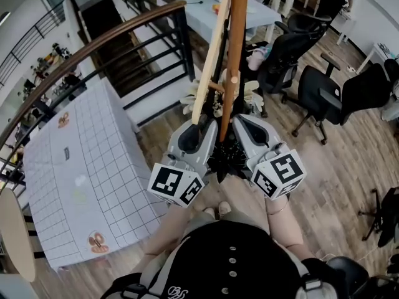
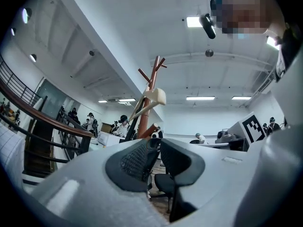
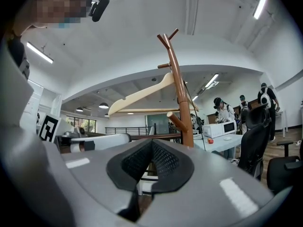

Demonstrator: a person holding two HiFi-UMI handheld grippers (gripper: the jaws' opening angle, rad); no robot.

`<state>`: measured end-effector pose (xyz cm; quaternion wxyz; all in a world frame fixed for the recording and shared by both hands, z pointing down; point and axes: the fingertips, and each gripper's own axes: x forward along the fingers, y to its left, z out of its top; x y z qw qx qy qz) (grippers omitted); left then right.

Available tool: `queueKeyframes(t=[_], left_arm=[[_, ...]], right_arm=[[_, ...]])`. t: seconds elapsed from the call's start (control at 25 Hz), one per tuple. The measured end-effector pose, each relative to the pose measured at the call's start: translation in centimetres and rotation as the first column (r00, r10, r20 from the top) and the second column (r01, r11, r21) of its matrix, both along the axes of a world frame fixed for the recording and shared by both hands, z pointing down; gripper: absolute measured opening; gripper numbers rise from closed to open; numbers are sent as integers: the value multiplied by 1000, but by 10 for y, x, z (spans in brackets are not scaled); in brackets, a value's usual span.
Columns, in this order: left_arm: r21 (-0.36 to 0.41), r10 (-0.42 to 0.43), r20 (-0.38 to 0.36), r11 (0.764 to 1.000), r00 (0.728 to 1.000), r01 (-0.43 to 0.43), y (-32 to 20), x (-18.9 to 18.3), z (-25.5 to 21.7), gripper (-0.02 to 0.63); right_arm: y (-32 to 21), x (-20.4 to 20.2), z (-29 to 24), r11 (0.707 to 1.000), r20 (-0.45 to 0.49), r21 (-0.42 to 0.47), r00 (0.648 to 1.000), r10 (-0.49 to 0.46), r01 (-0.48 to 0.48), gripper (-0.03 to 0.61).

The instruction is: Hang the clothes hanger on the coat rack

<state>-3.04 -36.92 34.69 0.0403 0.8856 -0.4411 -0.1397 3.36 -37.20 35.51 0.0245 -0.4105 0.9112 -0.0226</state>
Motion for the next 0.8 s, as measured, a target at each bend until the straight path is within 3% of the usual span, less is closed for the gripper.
queueKeyframes(t=[0.32, 0.64, 0.8], left_arm=[[-40, 60, 35, 997, 998, -59, 9, 24, 27, -2], [-90, 119, 107, 990, 987, -110, 10, 29, 45, -2], [-87, 129, 201, 990, 971, -113, 11, 33, 54, -3]], right_arm=[[0, 0, 22, 998, -10, -56, 1000, 7, -7, -2], [2, 2, 28, 998, -27, -58, 1000, -9, 7, -2], [6, -6, 36, 997, -65, -65, 997, -45, 40, -2]])
